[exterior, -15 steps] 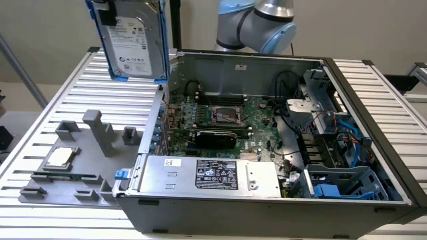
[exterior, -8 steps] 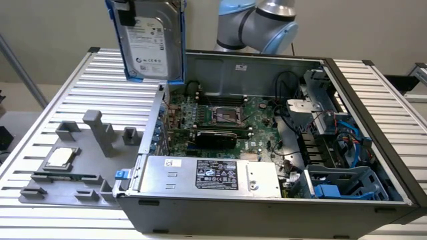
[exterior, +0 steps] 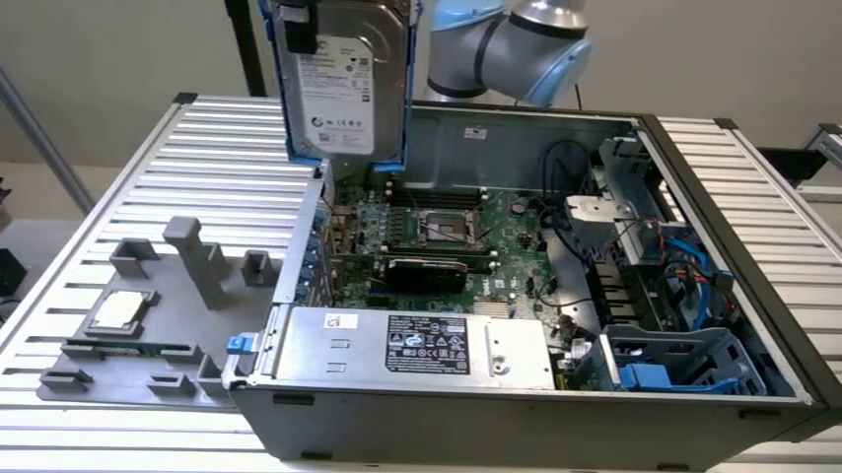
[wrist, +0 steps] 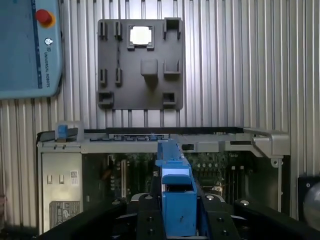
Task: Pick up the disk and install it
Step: 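Pick up the disk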
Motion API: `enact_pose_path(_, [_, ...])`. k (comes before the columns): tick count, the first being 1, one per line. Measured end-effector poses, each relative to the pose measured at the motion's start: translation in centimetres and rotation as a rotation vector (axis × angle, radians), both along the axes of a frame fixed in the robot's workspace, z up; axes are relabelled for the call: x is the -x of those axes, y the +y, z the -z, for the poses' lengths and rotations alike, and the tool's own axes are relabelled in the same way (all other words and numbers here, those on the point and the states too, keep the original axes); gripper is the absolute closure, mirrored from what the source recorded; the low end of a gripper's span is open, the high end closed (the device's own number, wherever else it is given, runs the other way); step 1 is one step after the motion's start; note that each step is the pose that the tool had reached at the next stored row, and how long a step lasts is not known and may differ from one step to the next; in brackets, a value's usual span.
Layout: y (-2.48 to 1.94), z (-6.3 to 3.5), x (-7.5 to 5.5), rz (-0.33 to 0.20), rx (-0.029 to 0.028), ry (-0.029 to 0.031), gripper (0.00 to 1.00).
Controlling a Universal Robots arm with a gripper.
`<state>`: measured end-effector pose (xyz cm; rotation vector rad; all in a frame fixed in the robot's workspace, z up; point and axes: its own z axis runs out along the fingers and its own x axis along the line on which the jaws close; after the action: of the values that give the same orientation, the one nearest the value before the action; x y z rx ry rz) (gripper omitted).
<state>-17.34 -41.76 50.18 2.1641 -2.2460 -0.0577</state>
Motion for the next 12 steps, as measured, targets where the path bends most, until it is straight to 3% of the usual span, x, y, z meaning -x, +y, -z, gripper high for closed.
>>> enact_pose_path(12, [-1.40,-0.17,-5.5,0.000,0.0000,0.0015,1.00])
